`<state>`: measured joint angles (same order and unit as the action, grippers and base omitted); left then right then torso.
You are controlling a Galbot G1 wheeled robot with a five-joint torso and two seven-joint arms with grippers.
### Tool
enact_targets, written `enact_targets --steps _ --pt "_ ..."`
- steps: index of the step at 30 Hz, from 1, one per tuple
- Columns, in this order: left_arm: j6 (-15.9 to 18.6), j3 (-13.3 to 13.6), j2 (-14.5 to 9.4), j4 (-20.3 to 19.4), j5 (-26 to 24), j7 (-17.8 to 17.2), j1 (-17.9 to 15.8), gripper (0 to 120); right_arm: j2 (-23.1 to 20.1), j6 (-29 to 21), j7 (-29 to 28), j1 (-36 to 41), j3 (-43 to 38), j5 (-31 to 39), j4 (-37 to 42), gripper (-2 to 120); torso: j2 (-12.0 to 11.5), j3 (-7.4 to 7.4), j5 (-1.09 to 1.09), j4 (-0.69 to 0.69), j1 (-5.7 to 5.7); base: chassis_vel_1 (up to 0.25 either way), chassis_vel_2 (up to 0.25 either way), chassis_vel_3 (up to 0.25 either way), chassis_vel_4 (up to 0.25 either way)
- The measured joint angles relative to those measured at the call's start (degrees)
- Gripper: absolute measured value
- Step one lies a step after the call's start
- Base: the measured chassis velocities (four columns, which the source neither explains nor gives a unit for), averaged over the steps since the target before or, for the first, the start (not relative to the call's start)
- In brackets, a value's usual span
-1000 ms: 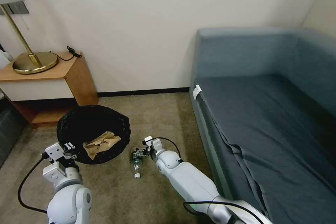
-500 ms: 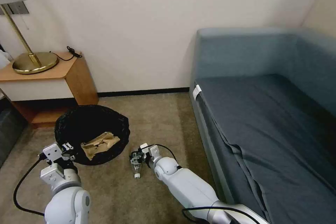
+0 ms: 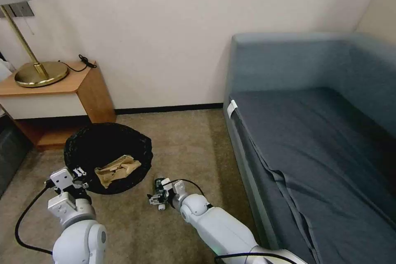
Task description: Pick up the trash bin, then pick up the garbage on the floor and place it into the trash bin.
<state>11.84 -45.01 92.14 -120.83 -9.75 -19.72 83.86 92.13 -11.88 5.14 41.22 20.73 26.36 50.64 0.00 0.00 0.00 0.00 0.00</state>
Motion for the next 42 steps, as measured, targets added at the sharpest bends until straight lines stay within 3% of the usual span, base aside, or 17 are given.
enact_targets --steps 42 --pt "-0.1 0.3 0.0 0.1 0.6 -0.4 0.2 3 0.0 2.1 2.9 1.7 0.9 -1.4 -1.5 100 0.0 0.00 0.00 0.00 0.00 0.000 0.000 0.000 0.000"
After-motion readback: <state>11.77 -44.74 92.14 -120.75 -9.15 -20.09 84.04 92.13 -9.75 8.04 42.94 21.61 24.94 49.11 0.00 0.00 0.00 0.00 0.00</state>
